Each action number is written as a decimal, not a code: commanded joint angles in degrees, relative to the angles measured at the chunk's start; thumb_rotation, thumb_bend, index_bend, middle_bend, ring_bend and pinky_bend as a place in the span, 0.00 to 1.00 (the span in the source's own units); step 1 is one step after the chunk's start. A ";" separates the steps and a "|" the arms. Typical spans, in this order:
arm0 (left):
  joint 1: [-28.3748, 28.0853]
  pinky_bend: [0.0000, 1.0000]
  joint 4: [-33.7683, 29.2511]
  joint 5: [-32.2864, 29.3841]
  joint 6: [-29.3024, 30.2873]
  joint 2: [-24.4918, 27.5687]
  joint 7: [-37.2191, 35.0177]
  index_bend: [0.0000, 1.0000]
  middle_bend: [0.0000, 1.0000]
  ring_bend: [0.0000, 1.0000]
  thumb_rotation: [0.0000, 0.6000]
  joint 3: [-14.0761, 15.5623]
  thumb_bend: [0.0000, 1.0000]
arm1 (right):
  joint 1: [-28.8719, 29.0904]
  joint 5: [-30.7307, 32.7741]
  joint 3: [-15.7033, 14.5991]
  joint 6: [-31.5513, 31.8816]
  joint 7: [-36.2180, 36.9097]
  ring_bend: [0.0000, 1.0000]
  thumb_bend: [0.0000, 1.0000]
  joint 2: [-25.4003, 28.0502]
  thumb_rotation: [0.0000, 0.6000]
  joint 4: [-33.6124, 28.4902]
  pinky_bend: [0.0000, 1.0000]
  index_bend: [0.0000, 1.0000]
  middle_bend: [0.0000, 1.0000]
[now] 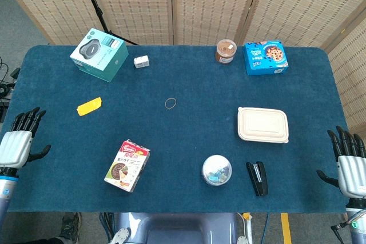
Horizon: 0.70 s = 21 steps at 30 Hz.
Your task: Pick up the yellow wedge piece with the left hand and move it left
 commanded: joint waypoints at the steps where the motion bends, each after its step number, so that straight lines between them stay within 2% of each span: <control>1: -2.58 0.00 4.08 -0.90 -3.52 -2.34 -2.15 0.00 0.00 0.00 1.00 -1.08 0.26 | 0.27 0.44 0.12 -0.67 0.09 0.00 0.00 -0.20 1.00 0.32 0.00 0.00 0.00; 8: -9.05 0.00 15.98 -3.63 -12.87 -8.70 -4.14 0.03 0.00 0.00 1.00 -3.20 0.26 | 1.24 2.14 0.29 -3.27 -0.84 0.00 0.00 -1.18 1.00 1.47 0.00 0.00 0.00; 12: -12.18 0.00 22.50 -3.19 -17.19 -12.15 -6.96 0.06 0.00 0.00 1.00 -3.11 0.22 | 1.69 3.15 0.47 -4.55 -0.90 0.00 0.00 -1.57 1.00 1.99 0.00 0.00 0.00; 16: -14.84 0.00 30.32 -3.40 -21.16 -16.35 -9.53 0.15 0.00 0.00 1.00 -3.09 0.22 | 2.02 4.11 0.73 -5.53 -0.65 0.00 0.00 -1.78 1.00 2.62 0.00 0.00 0.00; 21: -17.61 0.00 37.98 -3.32 -24.51 -20.86 -12.74 0.17 0.00 0.00 1.00 -3.22 0.22 | 2.41 4.88 0.92 -6.51 -0.34 0.00 0.00 -1.97 1.00 3.29 0.00 0.00 0.00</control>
